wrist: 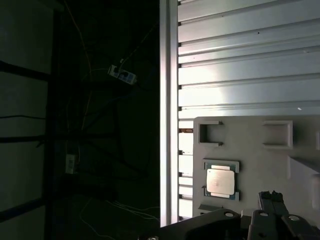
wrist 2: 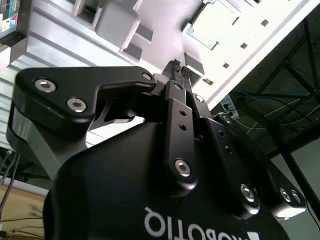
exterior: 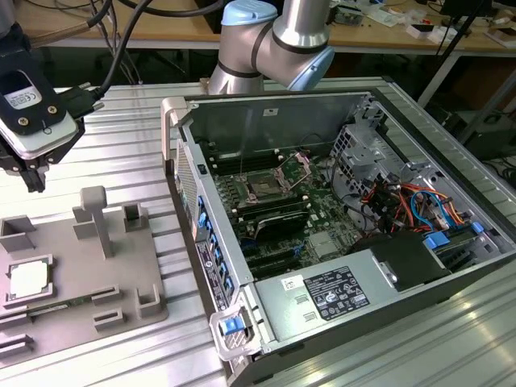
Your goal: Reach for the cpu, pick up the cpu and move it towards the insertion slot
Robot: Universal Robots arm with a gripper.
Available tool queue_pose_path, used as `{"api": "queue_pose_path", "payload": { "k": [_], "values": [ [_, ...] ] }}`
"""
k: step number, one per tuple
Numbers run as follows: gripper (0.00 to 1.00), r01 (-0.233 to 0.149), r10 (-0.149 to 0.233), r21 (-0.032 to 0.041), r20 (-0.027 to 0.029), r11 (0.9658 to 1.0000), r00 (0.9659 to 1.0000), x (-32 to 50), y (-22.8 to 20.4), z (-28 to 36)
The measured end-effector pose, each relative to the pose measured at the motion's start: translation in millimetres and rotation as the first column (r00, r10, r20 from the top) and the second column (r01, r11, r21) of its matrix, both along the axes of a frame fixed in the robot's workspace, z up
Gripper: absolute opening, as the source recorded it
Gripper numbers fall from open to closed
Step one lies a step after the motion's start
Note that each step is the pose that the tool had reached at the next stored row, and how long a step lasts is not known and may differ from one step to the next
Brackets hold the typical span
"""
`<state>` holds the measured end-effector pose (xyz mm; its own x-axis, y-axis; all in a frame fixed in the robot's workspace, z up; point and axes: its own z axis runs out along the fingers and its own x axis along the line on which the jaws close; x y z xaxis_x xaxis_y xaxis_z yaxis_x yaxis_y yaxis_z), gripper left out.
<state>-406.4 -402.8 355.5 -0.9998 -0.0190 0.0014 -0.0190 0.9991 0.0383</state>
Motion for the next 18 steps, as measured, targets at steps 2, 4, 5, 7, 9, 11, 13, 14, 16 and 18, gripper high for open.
{"api": "queue_pose_path", "payload": {
  "k": [2, 4, 5, 7, 9, 11, 13, 14, 16, 18],
  "values": [
    [0.11, 0.000, 0.000, 0.0001, -0.0001, 1.0000, 1.0000, -1.3, 0.0, 0.0],
    [0.11, 0.000, 0.000, -0.0001, -0.0004, 1.0000, 1.0000, -4.5, 0.0, 0.0],
    [0.11, 0.000, 0.000, 0.0000, -0.0007, 1.0000, 1.0000, -6.1, 0.0, 0.0],
    [0.11, 0.000, 0.000, 0.0000, -0.0014, 1.0000, 1.0000, -7.8, 0.0, 0.0],
    [0.11, 0.000, 0.000, -0.0001, -0.0021, 1.0000, 1.0000, -10.7, 0.0, 0.0],
    [0.11, 0.000, 0.000, 0.0001, -0.0023, 1.0000, 1.0000, -13.3, 0.0, 0.0],
    [0.11, 0.000, 0.000, 0.0001, -0.0028, 1.0000, 1.0000, -15.2, 0.0, -0.1],
    [0.11, 0.000, 0.000, 0.0001, -0.0032, 1.0000, 1.0000, -15.8, 0.0, -0.1],
    [0.11, 0.000, 0.000, 0.0001, -0.0036, 1.0000, 1.0000, -18.6, 0.0, -0.2],
    [0.11, 0.000, 0.000, 0.0002, -0.0041, 1.0000, 1.0000, -20.9, 0.0, -0.2]
  ]
}}
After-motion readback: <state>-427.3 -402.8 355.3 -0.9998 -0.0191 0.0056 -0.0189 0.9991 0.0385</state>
